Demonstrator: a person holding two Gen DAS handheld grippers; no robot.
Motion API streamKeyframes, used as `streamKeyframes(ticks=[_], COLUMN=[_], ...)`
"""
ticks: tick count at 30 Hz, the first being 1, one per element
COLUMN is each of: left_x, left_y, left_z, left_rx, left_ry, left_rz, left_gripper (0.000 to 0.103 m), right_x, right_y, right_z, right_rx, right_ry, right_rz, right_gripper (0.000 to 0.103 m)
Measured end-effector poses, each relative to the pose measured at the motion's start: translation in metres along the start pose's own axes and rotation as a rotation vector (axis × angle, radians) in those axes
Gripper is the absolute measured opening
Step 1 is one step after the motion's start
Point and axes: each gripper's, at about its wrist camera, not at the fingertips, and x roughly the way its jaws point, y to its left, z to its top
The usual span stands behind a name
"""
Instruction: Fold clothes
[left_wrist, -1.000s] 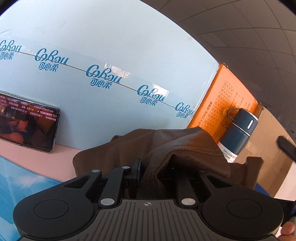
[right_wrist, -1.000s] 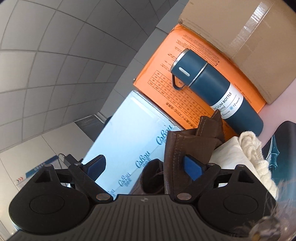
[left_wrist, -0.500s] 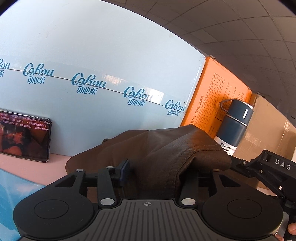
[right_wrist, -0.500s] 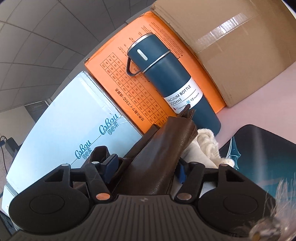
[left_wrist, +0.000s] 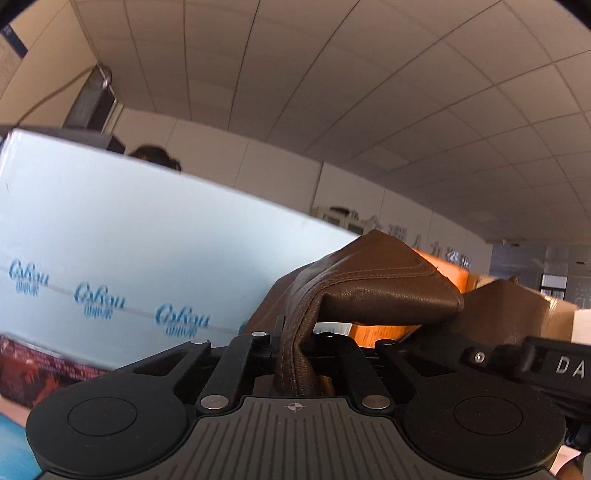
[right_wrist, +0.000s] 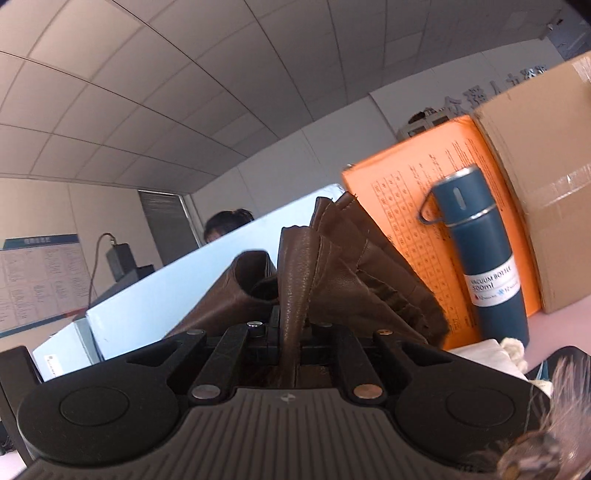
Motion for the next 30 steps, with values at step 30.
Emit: streamKeyframes(ticks=[30], left_x=[-0.166], left_y=[0.122], left_z=[-0.001], left_rx=[-0.1], left_ry=[0.21], left_rz=[0.241], left_gripper=[0.014], right_x=[-0.125], right_y=[-0.015], right_z=[-0.053], right_rx=[0.226], right_ry=[0.194], right_rz=[-0.063], right_gripper=[0.006])
